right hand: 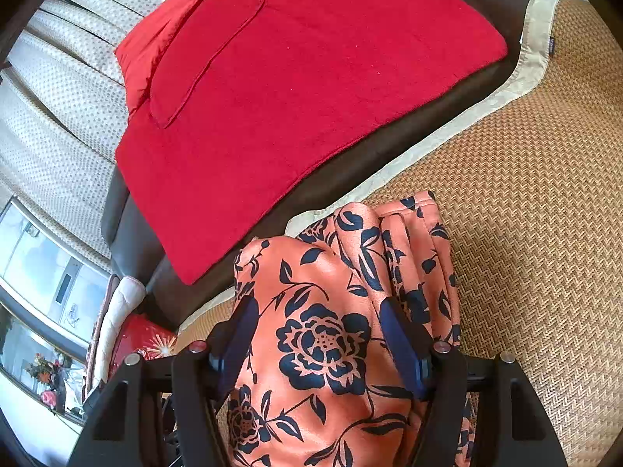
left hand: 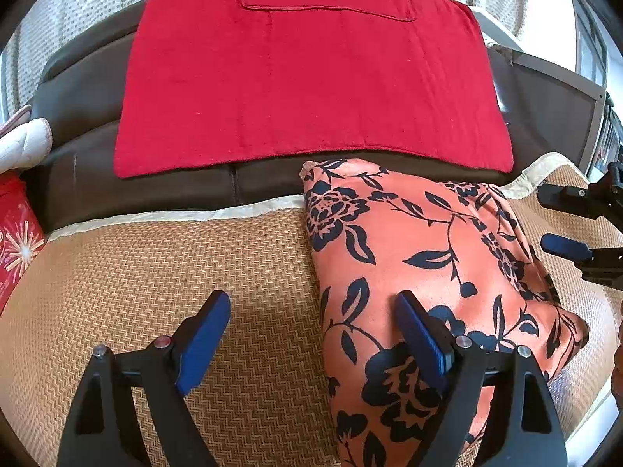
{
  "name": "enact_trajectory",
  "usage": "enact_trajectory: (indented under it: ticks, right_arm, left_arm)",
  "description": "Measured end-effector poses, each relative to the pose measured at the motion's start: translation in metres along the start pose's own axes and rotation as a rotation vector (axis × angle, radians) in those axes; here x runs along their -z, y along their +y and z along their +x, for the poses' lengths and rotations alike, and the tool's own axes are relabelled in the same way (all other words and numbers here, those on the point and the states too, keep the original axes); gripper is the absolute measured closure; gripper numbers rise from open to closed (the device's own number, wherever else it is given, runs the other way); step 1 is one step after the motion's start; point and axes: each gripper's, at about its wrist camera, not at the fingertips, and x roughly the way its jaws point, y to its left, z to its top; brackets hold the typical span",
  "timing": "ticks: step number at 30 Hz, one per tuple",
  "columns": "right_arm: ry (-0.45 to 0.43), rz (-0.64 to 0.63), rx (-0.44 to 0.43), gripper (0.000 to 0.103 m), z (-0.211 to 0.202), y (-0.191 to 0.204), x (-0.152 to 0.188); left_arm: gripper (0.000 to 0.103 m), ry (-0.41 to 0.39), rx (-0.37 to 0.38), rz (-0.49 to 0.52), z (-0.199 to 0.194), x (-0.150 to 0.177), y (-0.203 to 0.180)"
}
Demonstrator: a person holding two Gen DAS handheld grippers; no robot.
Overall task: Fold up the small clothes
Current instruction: 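Hold the folded blouse bundle with both grippers and straighten it on the mat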
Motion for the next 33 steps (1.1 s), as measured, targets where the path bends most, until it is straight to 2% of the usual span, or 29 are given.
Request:
enact_trajectory:
  ticks: [33]
  right_arm:
    - [0.0,-0.013,0.029,0.034,-0.018,-0.017,-0.006]
  left_arm:
    - [0.016,0.006,0.015,-0.02,0.006,-0.003,-0.013]
